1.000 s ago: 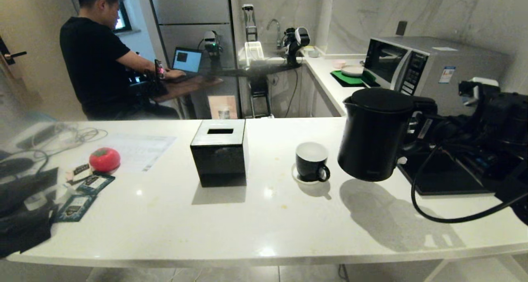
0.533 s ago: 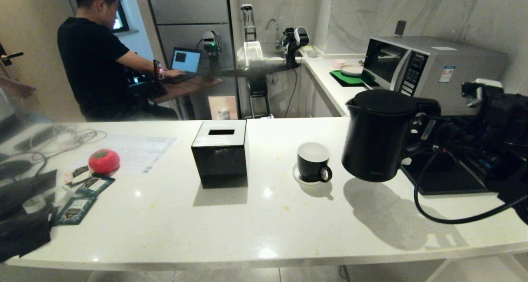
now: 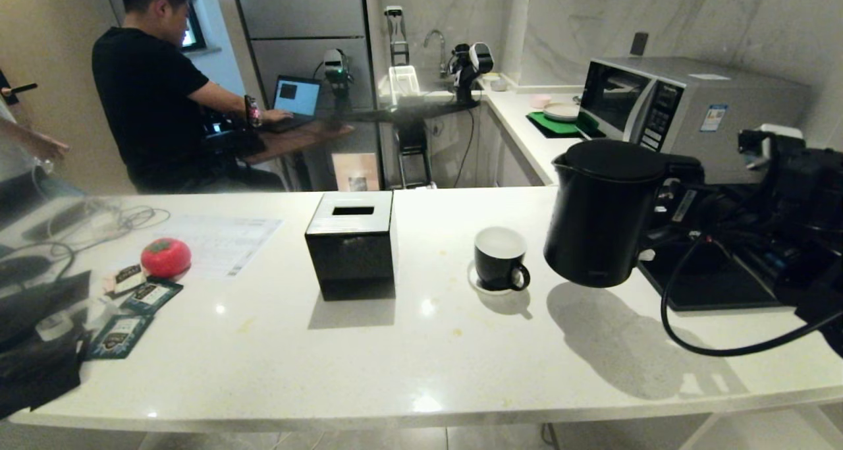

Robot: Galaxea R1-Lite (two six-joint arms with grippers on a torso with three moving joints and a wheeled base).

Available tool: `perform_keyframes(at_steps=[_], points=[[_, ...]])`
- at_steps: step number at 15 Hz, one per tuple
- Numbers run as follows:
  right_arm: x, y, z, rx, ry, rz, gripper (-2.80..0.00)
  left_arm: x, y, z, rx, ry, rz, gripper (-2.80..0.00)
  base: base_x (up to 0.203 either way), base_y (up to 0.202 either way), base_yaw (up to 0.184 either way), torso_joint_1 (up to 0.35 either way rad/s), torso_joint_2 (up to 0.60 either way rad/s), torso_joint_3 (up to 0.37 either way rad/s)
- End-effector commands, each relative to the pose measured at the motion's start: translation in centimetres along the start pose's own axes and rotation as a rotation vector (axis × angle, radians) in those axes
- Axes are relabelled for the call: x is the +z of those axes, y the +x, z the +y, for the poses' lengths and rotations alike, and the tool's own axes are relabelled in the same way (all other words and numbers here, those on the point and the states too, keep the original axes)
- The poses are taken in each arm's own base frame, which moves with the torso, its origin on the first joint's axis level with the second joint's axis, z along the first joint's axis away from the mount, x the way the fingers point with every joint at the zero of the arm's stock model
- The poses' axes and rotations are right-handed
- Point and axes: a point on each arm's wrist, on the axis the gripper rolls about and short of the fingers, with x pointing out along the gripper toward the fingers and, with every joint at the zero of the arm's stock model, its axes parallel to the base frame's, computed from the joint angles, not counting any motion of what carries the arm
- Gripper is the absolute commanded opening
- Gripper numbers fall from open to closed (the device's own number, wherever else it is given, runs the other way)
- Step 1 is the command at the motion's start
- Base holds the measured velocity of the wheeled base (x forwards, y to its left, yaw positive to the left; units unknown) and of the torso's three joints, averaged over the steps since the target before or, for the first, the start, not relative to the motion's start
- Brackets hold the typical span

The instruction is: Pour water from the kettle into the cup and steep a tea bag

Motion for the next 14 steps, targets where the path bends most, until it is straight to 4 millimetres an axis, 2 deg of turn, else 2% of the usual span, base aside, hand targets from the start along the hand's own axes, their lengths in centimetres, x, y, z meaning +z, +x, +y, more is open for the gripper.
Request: perform_keyframes(at_steps=[1, 14], points=[[-0.05, -0.02, 0.02, 0.001, 0.002, -0.002, -2.80, 0.01, 0.01, 0.00, 0.000, -0.001, 0.000, -2.80, 0.000, 0.000, 0.000, 0.000, 0.00, 0.000], [-0.31, 0.36, -0.85, -0.036, -0.051, 0.028, -2.80, 0.01, 0.01, 0.00, 0.002, -0.001, 0.000, -2.80, 0.000, 0.000, 0.000, 0.000, 0.00, 0.000]])
